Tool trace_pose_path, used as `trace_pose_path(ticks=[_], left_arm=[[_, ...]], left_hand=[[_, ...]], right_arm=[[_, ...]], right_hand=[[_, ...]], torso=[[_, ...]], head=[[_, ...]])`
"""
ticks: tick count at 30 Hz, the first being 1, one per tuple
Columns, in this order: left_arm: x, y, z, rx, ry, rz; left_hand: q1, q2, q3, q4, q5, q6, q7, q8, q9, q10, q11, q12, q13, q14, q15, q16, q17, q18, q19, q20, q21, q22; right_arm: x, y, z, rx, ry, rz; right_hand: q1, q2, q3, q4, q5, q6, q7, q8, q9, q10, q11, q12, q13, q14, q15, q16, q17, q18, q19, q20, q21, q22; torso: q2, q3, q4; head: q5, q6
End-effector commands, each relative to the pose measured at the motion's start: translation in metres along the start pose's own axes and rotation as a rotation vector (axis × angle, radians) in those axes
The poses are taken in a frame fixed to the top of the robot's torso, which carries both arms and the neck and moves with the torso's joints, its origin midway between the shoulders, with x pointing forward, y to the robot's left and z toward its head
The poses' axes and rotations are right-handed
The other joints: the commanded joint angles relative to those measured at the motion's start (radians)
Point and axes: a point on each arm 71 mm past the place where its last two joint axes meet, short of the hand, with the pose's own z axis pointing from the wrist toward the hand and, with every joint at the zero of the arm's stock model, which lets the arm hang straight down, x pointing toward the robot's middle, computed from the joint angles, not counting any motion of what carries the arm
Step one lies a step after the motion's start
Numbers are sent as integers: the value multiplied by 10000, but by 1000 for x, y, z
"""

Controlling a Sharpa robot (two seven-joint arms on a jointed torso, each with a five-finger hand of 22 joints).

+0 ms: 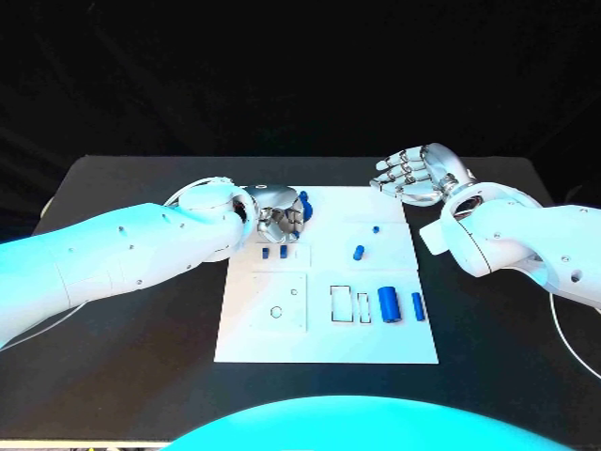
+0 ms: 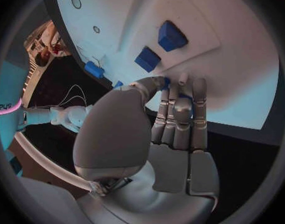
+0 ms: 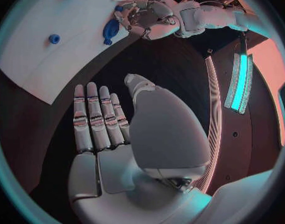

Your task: Assemble the parts on the task board

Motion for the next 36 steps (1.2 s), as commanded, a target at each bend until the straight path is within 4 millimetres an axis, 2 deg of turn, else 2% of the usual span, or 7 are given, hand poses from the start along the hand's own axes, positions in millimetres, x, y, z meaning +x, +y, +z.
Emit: trace_pose_path(ticks=[1, 7, 10, 24, 36], left_arm=[[6, 0, 1, 18, 396, 71], [4, -2, 1, 157, 75, 43], [4, -2, 1, 188, 0, 30], [2, 3, -8, 175, -482, -390], [-13, 10, -26, 72, -953, -1174]], left_hand=[[171, 105, 176, -195, -68, 307, -41, -34, 22, 338, -93, -67, -33, 274, -66, 196, 346, 130, 62, -129, 262, 239], [-16, 200, 377, -521, -83, 899, -162, -163, 72, 1015, -239, -451, -148, 694, -205, 431, 752, 39, 307, -257, 855, 886], [-192, 189, 360, -542, -92, 1067, -177, -198, 110, 1195, -259, -607, -176, 779, -223, 464, 804, 16, 354, -262, 937, 988], [-488, 156, 322, -547, -98, 1199, -176, -358, 185, 1486, -249, -1114, -277, 887, -219, 482, 832, 12, 398, -270, 932, 1010], [-588, 140, 307, -536, -91, 1237, -174, -416, 213, 1582, -245, -1272, -298, 916, -215, 487, 841, 5, 439, -275, 932, 1021]], right_arm=[[2, 1, 0, -155, 135, -32], [2, 1, 0, -155, 143, -32], [2, 2, 0, -160, 143, -31], [2, 1, 0, -162, 142, -33], [1, 0, 0, -139, 121, -40]], right_hand=[[73, -21, 65, -15, 48, 28, 525, -33, -11, 22, 68, -68, -17, 23, 21, -24, -16, 67, -81, 21, -33, -9], [73, -21, 65, -15, 48, 28, 525, -33, -11, 22, 68, -68, -17, 23, 21, -24, -16, 67, -81, 21, -33, -9], [77, -13, 76, -16, 56, 40, 526, -28, -13, 31, 66, -69, -15, 33, 19, -28, -26, 69, -82, 22, -30, -24], [77, -13, 76, -16, 56, 40, 526, -28, -13, 31, 66, -69, -15, 33, 19, -28, -26, 69, -82, 22, -30, -24], [73, -9, 84, -13, 57, 53, 526, -25, -16, 39, 66, -73, -15, 44, 18, -35, -39, 70, -83, 22, -27, -44]], torso=[[-4, -4, 9], [-5, -3, 7], [-5, -5, 0], [-14, -6, 3], [-11, 1, 23]], head=[[-1, -3], [8, 2], [12, 8], [18, 74], [27, 100]])
